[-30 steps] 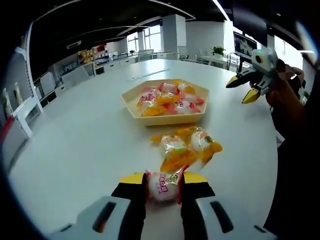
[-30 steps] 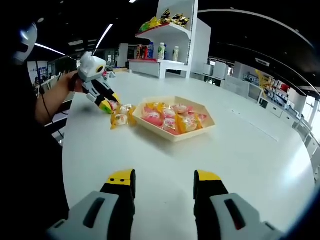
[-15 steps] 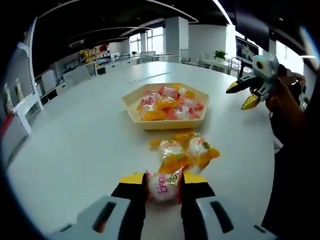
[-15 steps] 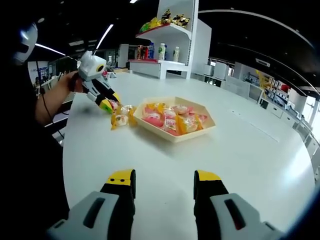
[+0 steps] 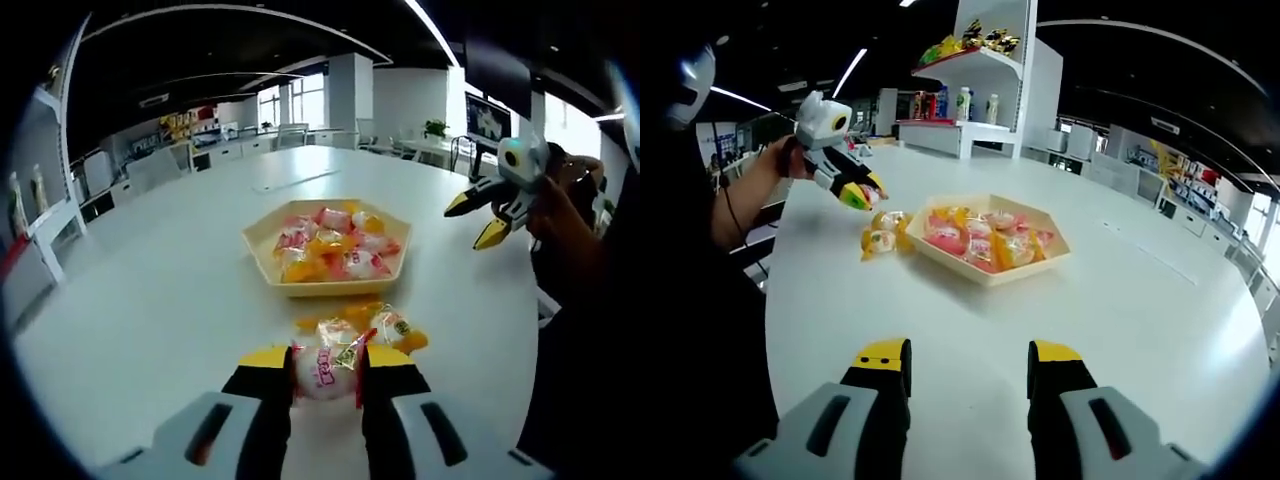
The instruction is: Pick up the marshmallows scattered on the table and place them into the bowl on the table
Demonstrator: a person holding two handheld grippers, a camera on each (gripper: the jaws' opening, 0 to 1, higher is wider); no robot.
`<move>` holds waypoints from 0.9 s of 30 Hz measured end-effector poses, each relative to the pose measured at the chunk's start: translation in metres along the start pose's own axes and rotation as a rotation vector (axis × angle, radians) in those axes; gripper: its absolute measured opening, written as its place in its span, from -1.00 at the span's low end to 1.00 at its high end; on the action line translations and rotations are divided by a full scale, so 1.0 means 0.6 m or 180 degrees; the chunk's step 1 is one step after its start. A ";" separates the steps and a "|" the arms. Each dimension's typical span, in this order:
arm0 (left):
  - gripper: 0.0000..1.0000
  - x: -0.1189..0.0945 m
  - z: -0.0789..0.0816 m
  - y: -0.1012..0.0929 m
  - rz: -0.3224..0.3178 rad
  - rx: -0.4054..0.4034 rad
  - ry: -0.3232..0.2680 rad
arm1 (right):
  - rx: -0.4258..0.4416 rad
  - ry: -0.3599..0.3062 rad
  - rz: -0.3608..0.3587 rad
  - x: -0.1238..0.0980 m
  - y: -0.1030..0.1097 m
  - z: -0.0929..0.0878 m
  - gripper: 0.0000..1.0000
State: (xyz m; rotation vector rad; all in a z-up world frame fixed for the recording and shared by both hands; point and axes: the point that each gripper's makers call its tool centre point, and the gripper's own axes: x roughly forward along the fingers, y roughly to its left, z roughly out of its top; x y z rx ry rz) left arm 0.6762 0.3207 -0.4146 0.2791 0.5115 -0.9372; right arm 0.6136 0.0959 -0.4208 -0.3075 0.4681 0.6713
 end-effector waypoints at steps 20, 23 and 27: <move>-0.46 0.037 0.071 -0.018 -0.0181 0.0080 -0.0249 | -0.0017 -0.0002 0.0029 0.006 0.004 0.004 -0.07; -0.46 0.048 0.087 -0.025 -0.0236 0.0126 -0.0318 | -0.0024 -0.0012 0.0046 0.008 0.005 0.006 -0.07; -0.46 0.063 0.099 -0.030 -0.0262 0.0161 -0.0360 | -0.0043 0.0004 0.0082 0.012 0.009 0.007 -0.07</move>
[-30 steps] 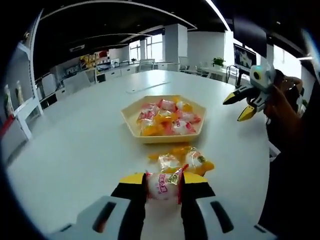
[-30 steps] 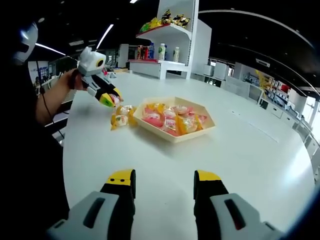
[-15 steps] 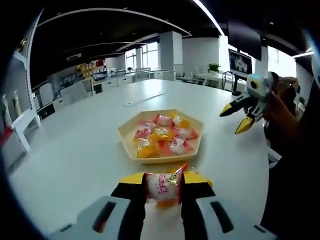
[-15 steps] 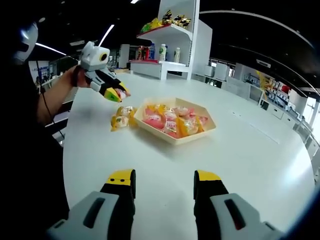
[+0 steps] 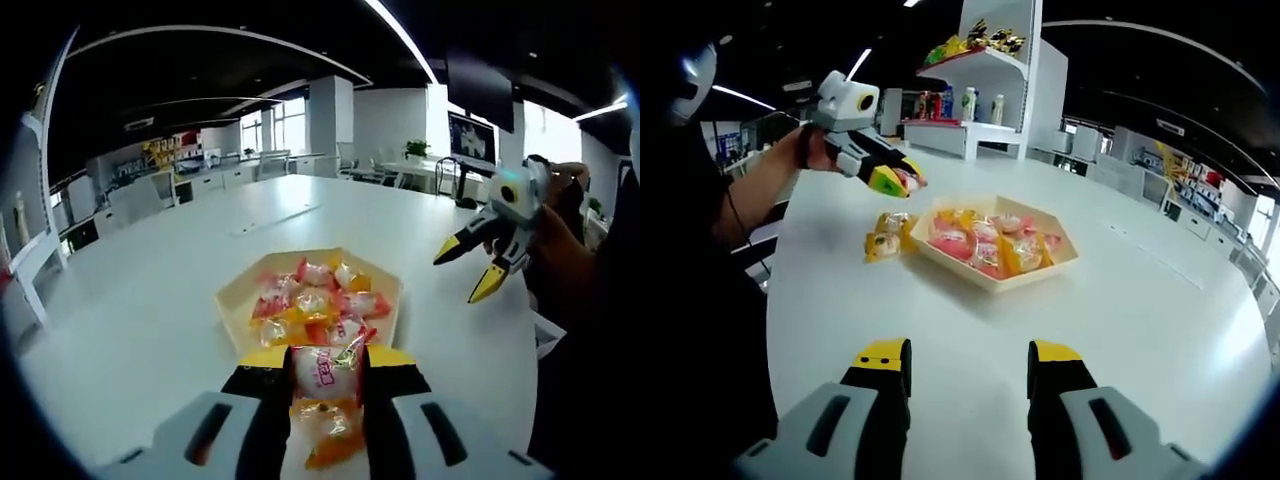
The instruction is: Pick up the marshmallows scattered on the table and place them into the bowl on the table
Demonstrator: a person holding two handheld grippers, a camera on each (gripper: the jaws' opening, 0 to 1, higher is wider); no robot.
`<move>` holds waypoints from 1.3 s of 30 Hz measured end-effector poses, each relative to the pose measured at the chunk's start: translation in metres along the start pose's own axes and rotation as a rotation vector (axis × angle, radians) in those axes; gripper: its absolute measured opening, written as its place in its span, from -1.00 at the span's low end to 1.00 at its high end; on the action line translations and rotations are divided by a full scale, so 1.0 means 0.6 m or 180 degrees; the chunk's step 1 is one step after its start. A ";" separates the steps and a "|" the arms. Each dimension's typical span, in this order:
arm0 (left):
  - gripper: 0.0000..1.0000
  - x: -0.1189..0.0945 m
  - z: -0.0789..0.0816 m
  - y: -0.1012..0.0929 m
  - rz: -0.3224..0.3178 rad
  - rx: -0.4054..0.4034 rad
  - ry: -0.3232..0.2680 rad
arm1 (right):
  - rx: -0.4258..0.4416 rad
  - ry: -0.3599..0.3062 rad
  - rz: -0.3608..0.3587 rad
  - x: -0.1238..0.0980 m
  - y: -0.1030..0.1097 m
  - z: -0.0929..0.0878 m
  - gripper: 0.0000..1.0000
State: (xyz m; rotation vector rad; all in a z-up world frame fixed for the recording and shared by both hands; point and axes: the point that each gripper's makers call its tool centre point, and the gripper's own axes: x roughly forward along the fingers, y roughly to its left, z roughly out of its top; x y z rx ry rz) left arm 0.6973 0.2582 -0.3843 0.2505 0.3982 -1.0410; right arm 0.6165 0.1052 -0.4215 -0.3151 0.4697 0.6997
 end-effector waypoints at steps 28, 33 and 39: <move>-0.46 0.067 0.061 0.026 0.0136 0.0070 -0.0454 | -0.0117 -0.0158 -0.0068 0.002 -0.006 0.052 -0.07; -0.46 0.080 0.082 0.057 0.0103 0.0152 -0.0397 | -0.0195 0.0106 -0.0063 0.001 -0.032 0.050 -0.07; -0.45 0.090 0.074 0.082 0.0154 0.0124 -0.0447 | -0.0195 -0.0045 0.0012 0.018 -0.036 0.075 -0.06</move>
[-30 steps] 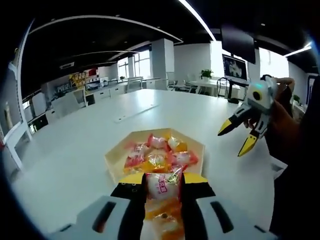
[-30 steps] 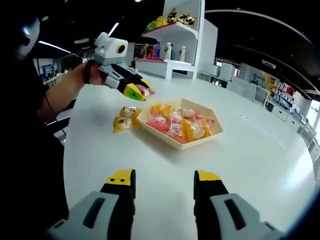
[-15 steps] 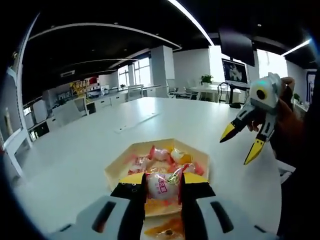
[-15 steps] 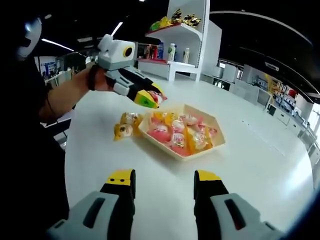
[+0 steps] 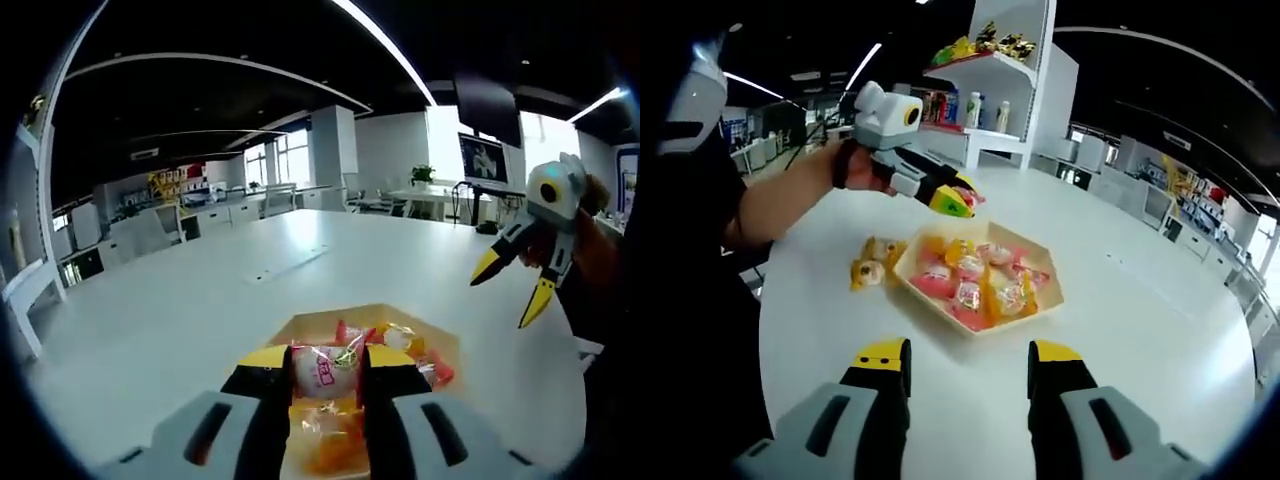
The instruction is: Pick up the marshmallows scattered on the table and place them into the bowl on the table
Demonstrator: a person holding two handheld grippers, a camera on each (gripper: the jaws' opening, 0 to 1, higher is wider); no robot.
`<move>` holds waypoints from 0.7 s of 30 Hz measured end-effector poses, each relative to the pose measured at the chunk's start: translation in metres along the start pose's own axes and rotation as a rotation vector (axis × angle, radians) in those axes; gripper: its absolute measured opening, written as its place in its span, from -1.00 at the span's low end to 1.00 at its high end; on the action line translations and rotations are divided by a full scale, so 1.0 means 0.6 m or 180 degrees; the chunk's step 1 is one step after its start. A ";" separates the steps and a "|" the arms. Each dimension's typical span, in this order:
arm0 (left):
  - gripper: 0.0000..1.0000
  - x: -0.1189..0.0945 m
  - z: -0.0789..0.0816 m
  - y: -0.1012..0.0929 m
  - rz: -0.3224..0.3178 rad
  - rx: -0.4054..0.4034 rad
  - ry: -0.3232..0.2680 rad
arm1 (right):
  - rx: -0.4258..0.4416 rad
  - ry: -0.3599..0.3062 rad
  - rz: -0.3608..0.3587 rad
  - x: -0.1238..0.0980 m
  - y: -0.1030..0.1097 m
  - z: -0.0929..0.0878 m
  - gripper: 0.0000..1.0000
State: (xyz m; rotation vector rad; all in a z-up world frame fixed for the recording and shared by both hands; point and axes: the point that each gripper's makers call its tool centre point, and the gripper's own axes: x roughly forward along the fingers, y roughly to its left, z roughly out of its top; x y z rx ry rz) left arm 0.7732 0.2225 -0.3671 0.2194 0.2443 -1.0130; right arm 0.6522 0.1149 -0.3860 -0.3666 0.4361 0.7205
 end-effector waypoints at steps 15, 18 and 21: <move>-0.45 0.006 -0.015 -0.008 -0.0057 0.0112 0.0125 | 0.0079 0.0014 0.0009 0.012 0.011 -0.017 -0.05; -0.45 0.009 -0.016 -0.009 -0.0031 0.0178 0.0153 | 0.0094 -0.0019 -0.0004 0.006 0.014 -0.016 -0.05; -0.44 0.012 -0.016 -0.012 -0.0056 0.0134 0.0149 | 0.0099 -0.0023 -0.0023 0.003 0.015 -0.020 -0.05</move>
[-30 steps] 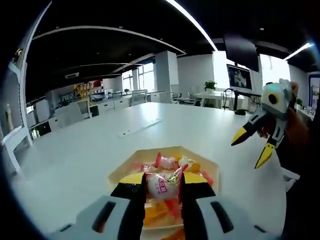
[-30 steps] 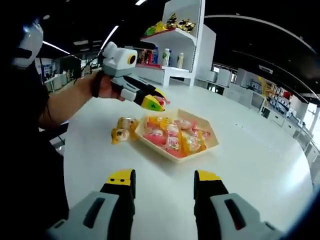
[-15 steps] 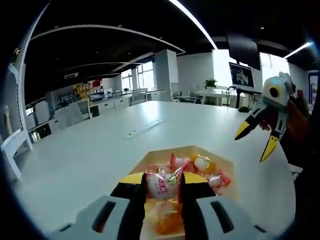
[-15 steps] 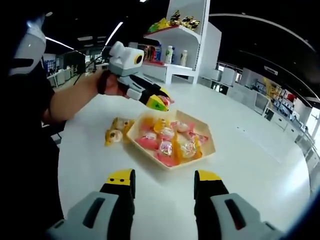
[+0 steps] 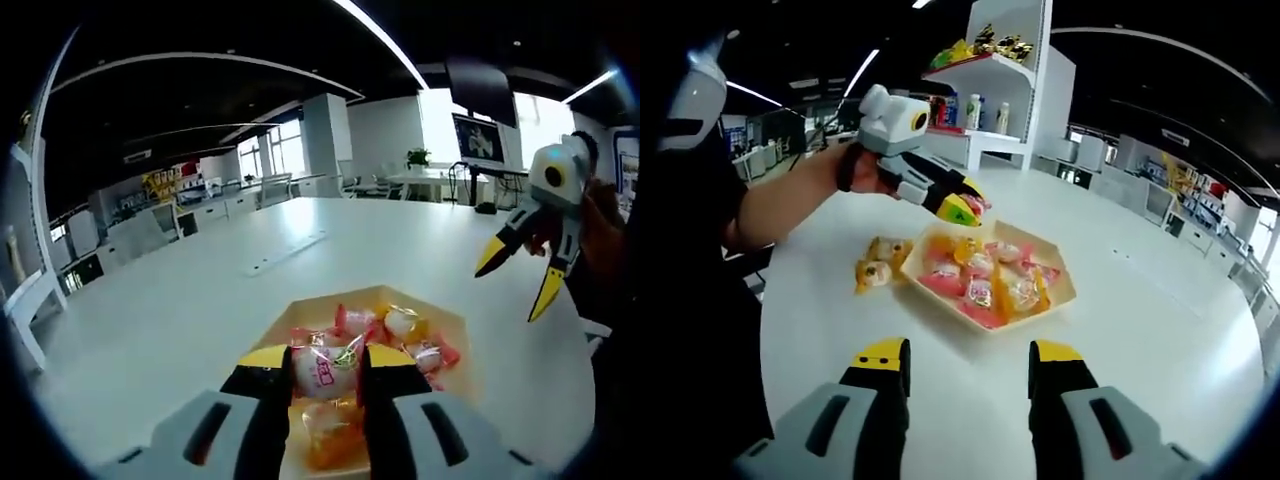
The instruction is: Pick up the marshmallows scattered on the table and place them into the bowl on the table
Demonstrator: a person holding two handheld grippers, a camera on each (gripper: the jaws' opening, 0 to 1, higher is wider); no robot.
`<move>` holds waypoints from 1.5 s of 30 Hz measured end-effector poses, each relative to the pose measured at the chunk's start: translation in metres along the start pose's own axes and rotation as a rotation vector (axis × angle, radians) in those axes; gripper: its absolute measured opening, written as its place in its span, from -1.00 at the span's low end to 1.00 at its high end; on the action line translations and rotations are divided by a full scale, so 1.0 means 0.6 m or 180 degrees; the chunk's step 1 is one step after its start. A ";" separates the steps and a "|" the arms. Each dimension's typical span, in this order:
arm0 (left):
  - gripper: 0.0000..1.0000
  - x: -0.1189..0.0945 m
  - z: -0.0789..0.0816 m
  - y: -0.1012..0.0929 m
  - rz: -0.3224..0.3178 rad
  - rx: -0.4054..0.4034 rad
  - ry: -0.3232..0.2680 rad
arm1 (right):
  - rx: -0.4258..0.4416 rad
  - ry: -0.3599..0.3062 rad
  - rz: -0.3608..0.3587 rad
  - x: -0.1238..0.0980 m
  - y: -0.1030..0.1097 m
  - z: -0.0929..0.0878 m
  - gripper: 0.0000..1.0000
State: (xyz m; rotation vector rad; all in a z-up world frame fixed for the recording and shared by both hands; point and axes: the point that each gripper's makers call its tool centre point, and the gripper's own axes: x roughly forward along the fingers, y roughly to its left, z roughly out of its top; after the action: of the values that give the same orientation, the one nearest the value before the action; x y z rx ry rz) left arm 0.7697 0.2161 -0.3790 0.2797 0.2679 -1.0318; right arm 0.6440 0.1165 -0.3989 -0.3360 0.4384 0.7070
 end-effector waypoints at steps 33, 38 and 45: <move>0.52 0.032 0.011 -0.001 0.0034 -0.0163 -0.0030 | 0.0080 -0.0070 0.0053 0.006 -0.005 -0.018 -0.06; 0.51 0.025 0.017 -0.003 0.0079 0.0000 -0.0031 | 0.0073 -0.0076 0.0068 0.007 -0.004 -0.017 -0.06; 0.51 0.016 0.012 -0.009 0.0062 0.0010 0.0039 | 0.0079 -0.0076 0.0059 0.004 -0.004 -0.017 -0.06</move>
State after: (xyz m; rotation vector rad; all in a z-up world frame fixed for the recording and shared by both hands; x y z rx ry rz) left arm 0.7705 0.2033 -0.3764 0.2911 0.2742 -1.0114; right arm 0.6444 0.1117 -0.4084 -0.3002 0.4278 0.7223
